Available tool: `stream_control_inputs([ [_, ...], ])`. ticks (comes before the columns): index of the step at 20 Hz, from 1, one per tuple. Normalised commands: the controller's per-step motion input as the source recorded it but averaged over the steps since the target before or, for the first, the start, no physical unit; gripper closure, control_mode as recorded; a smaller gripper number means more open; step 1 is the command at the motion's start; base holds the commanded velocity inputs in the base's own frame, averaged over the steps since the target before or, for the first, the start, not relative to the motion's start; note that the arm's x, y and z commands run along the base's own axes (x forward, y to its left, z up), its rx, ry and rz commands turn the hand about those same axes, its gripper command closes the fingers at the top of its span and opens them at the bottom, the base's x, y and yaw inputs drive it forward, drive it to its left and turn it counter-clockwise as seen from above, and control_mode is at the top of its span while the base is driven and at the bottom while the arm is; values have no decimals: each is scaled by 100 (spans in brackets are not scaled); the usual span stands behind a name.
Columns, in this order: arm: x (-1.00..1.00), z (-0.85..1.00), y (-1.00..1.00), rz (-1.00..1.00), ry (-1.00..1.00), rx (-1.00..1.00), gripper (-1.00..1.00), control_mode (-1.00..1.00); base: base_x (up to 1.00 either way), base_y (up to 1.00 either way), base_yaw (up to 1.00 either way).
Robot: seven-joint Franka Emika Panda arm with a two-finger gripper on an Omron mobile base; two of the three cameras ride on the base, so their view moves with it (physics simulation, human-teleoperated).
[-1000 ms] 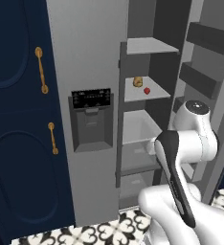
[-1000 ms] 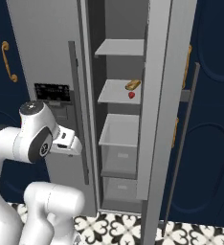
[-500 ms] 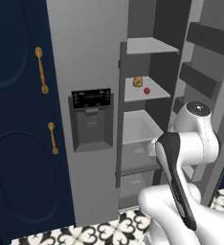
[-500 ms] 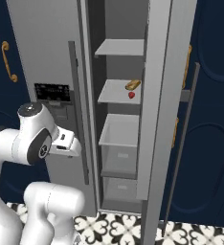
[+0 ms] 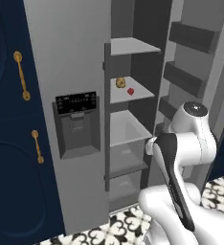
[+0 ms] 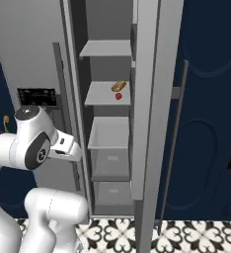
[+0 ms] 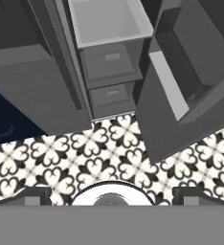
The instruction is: Take the strawberry from the fridge and place it on top of the pancake, located on the dining counter.
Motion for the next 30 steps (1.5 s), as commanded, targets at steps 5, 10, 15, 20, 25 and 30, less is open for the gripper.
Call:
stream_control_inputs([
  [5, 0, 0, 0, 0, 0, 0, -100, 100, 52, 9, -12],
  [10, 0, 0, 0, 0, 0, 0, -100, 100, 63, 0, -4],
  [15, 0, 0, 0, 0, 0, 0, -100, 100, 56, -1, -1],
  [20, 0, 0, 0, 0, 0, 0, -100, 100, 48, -18, 0],
  [25, 0, 0, 0, 0, 0, 0, -100, 100, 30, -36, 0],
  [30, 0, 0, 0, 0, 0, 0, -100, 100, 26, -15, 0],
])
